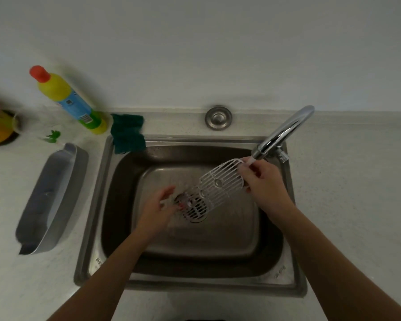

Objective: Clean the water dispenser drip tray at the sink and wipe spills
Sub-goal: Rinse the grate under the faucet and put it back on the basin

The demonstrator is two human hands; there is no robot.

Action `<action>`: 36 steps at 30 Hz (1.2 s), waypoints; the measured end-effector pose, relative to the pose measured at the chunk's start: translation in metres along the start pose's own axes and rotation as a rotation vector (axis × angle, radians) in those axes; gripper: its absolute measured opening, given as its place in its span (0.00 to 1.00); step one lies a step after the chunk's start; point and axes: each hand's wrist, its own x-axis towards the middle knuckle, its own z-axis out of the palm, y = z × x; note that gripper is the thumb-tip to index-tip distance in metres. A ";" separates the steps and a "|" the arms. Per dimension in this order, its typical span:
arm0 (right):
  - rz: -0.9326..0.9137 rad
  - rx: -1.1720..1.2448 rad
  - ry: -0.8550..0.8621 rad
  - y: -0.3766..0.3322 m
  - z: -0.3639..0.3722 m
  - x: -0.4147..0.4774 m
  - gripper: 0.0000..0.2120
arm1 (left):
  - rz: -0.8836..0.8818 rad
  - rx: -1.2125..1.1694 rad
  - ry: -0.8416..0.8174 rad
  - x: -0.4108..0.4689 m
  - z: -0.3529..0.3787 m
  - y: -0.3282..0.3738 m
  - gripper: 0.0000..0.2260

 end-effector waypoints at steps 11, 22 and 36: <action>-0.131 -0.183 -0.054 0.010 -0.001 0.006 0.06 | 0.411 0.181 -0.257 0.044 0.045 0.093 0.13; 0.461 0.022 0.041 0.076 -0.005 -0.020 0.28 | -0.049 -0.804 0.076 0.039 0.020 0.077 0.11; 0.144 0.205 0.012 0.020 -0.009 -0.011 0.09 | -0.453 -0.891 0.234 0.007 0.008 0.006 0.11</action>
